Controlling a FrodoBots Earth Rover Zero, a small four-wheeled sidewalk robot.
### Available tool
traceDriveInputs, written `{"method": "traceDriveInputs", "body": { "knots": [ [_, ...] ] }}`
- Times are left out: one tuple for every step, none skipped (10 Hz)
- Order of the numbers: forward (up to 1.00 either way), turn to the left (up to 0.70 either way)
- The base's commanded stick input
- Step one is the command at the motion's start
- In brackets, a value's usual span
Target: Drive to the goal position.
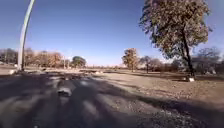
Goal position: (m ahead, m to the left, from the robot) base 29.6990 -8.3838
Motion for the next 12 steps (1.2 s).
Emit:
{"method": "traceDriveInputs", "body": {
  "knots": [
    [0.50, 0.00],
    [0.50, 0.00],
    [0.50, 0.00],
    [0.50, 0.00],
    [0.50, 0.00],
    [0.50, 0.00],
    [0.50, 0.00],
    [0.50, 0.00],
    [0.50, 0.00],
    [0.50, 0.00],
    [0.50, 0.00],
    [0.50, 0.00]
  ]
}}
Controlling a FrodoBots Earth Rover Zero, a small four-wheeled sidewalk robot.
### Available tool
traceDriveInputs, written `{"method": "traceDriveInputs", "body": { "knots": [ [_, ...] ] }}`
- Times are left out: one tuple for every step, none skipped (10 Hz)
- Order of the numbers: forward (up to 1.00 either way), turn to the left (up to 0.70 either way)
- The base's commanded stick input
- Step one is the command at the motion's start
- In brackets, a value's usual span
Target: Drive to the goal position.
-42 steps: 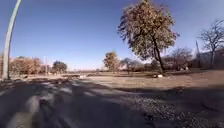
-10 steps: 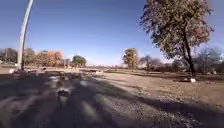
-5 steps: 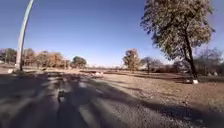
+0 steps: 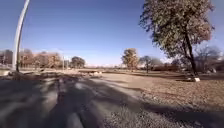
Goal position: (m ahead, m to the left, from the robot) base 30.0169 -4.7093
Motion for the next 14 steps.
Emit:
{"method": "traceDriveInputs", "body": {
  "knots": [
    [0.50, 0.00],
    [0.50, 0.00],
    [0.50, 0.00],
    [0.50, 0.00],
    [0.50, 0.00],
    [0.50, 0.00],
    [0.50, 0.00],
    [0.50, 0.00],
    [0.50, 0.00],
    [0.50, 0.00],
    [0.50, 0.00],
    [0.50, 0.00],
    [0.50, 0.00],
    [0.50, 0.00]
  ]
}}
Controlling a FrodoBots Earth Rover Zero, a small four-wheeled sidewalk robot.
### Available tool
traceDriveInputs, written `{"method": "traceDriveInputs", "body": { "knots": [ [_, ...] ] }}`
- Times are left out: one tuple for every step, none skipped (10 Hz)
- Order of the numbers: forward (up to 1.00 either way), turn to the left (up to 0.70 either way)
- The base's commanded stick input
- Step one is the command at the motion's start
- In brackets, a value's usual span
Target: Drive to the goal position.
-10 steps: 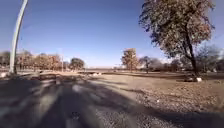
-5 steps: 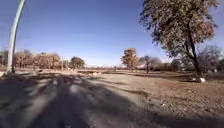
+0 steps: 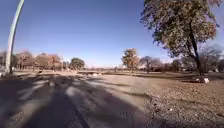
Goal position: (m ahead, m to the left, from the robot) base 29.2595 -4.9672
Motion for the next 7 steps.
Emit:
{"method": "traceDriveInputs", "body": {
  "knots": [
    [0.50, 0.00],
    [0.50, 0.00],
    [0.50, 0.00],
    [0.50, 0.00],
    [0.50, -0.06],
    [0.50, -0.26],
    [0.50, -0.46]
  ]
}}
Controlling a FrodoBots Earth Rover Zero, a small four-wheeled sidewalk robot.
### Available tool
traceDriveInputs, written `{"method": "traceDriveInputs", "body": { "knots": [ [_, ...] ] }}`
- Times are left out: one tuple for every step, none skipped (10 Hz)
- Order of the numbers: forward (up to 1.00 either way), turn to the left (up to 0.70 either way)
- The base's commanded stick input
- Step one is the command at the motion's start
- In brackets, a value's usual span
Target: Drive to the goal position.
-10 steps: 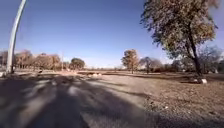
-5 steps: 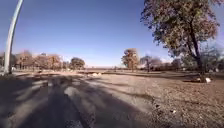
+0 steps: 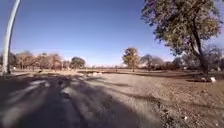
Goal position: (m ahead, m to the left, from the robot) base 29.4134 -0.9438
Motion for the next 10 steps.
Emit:
{"method": "traceDriveInputs", "body": {
  "knots": [
    [0.50, -0.50],
    [0.50, -0.50],
    [0.50, -0.44],
    [0.50, -0.29],
    [0.50, -0.14],
    [0.50, 0.00],
    [0.50, 0.00],
    [0.50, 0.00],
    [0.50, 0.00],
    [0.50, 0.00]
  ]
}}
